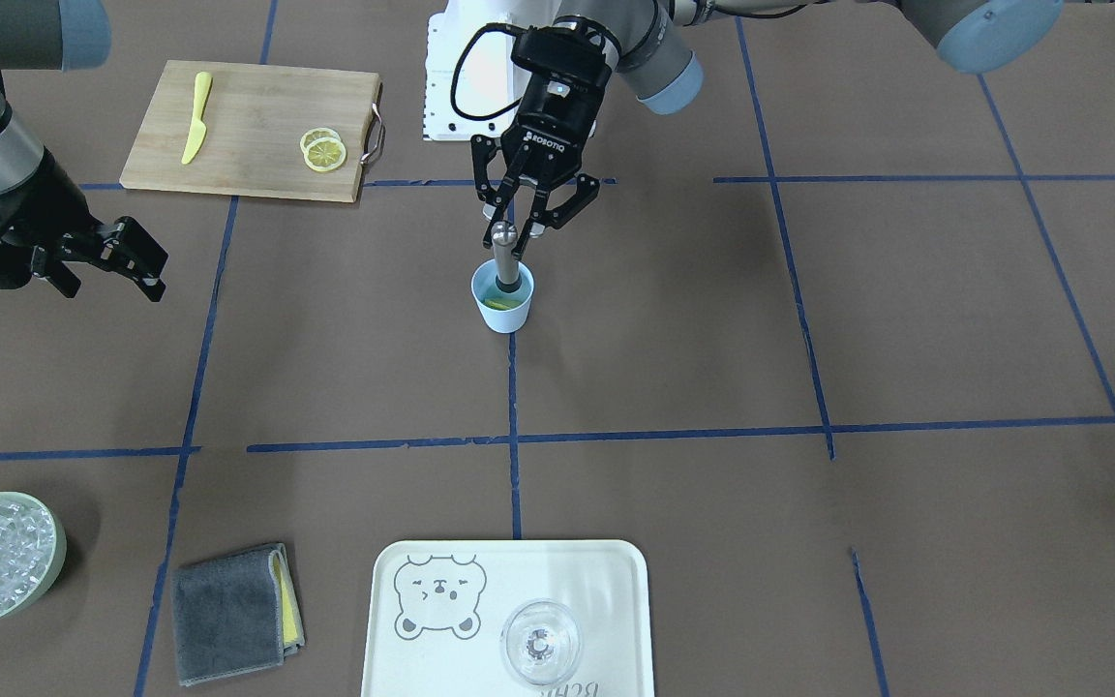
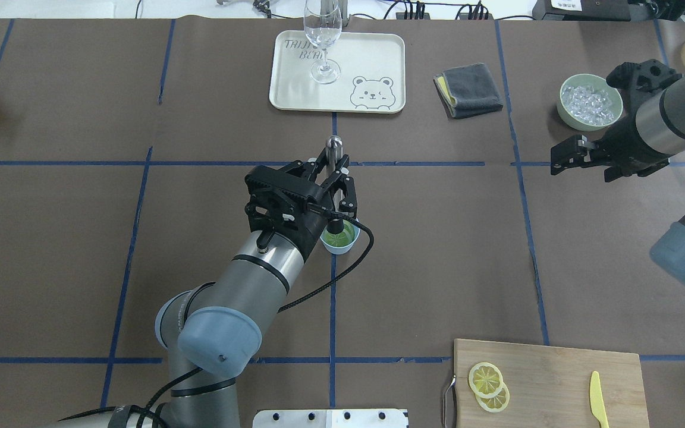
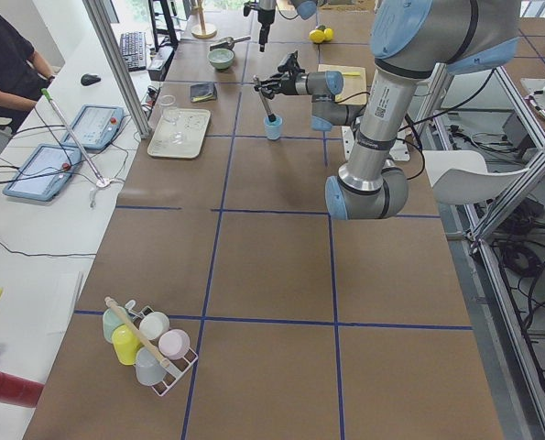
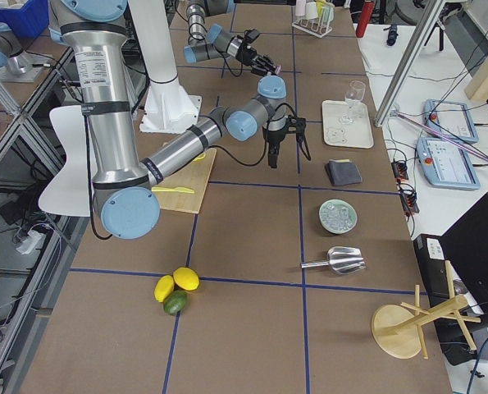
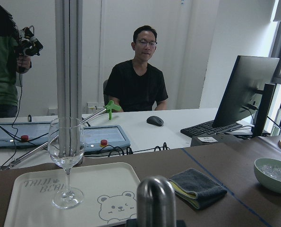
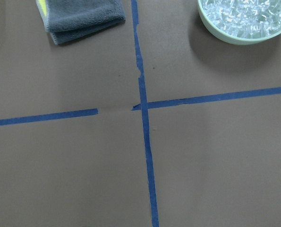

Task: Squeeze lemon into cup
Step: 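Press the muddler down into the cup onto the lemon slice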

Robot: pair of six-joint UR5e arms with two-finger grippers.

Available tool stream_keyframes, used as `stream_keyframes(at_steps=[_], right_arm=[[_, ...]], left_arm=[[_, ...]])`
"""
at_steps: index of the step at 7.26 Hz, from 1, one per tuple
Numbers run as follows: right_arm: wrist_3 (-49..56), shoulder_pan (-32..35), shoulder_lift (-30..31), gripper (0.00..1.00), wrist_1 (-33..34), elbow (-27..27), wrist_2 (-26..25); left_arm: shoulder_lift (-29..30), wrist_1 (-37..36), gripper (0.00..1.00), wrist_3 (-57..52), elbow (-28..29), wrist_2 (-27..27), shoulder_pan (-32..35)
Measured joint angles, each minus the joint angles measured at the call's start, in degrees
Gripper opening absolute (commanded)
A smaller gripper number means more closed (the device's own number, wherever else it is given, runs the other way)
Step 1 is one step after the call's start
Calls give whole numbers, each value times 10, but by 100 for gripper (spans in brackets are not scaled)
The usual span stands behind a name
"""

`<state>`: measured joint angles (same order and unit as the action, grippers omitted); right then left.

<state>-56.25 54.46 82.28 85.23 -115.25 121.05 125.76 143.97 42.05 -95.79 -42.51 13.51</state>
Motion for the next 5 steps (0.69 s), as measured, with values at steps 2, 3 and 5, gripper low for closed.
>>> stream_keyframes(at_steps=[2,3,5], right_arm=[[6,3,5,100,-1,0,2],[7,3,6,100,-1,0,2],[7,2,7,100,-1,1,2]], left_arm=[[8,6,0,2,24,2,-3],[13,13,0,2,44,2,-4],[19,20,0,3,73,2,-4]])
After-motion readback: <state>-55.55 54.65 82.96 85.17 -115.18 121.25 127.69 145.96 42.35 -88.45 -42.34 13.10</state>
